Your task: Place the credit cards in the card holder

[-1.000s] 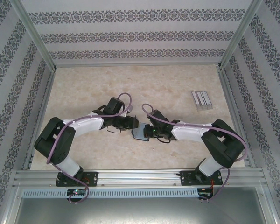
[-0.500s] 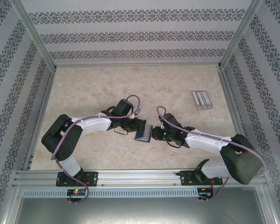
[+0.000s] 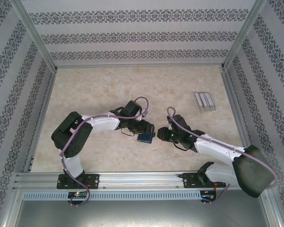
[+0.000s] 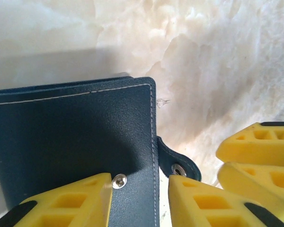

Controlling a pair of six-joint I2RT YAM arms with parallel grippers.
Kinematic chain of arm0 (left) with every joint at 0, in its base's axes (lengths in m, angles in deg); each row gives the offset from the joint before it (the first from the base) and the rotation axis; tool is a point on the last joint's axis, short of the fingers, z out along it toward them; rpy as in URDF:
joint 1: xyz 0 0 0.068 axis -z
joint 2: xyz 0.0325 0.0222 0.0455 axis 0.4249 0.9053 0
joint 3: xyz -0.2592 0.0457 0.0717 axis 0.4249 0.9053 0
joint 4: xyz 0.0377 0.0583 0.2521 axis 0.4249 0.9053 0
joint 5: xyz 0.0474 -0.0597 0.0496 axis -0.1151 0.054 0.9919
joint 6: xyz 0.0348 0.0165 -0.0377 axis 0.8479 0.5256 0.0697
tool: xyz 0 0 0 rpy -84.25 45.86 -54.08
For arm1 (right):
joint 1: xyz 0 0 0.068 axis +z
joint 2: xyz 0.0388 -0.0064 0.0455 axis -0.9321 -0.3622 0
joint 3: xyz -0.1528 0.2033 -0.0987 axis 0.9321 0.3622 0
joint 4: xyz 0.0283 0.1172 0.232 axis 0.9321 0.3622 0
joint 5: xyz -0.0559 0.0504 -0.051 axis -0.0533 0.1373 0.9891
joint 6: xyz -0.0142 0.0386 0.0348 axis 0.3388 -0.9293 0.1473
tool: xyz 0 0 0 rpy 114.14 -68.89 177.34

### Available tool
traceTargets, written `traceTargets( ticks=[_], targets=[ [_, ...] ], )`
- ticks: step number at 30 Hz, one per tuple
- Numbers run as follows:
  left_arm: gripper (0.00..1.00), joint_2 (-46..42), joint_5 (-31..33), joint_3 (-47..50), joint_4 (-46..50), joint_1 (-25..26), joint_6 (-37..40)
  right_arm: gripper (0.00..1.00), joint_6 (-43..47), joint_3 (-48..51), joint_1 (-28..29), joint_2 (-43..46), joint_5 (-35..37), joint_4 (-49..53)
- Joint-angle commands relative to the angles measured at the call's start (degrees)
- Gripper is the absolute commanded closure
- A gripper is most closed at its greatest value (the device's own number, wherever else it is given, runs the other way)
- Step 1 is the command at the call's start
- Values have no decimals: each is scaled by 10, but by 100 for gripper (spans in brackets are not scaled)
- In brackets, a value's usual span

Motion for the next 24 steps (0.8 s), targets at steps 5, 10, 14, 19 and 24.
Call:
traceTargets(
  ticks=[5, 10, 14, 19, 24],
  targets=[
    [63, 14, 24, -5, 27, 5, 3, 62, -45, 0, -11, -10, -54, -27],
    [64, 24, 16, 1, 10, 3, -12, 58, -52, -16, -9, -34, -64, -45],
    [65, 6, 19, 18, -12, -5, -33, 58, -60, -32, -2, -72, -65, -56],
    [65, -36, 22, 64, -65, -27, -57, 58, -60, -46, 8, -75, -38, -43],
    [68, -71, 11, 106, -111, -47, -85, 58, -29, -70, 25, -70, -15, -10]
  ],
)
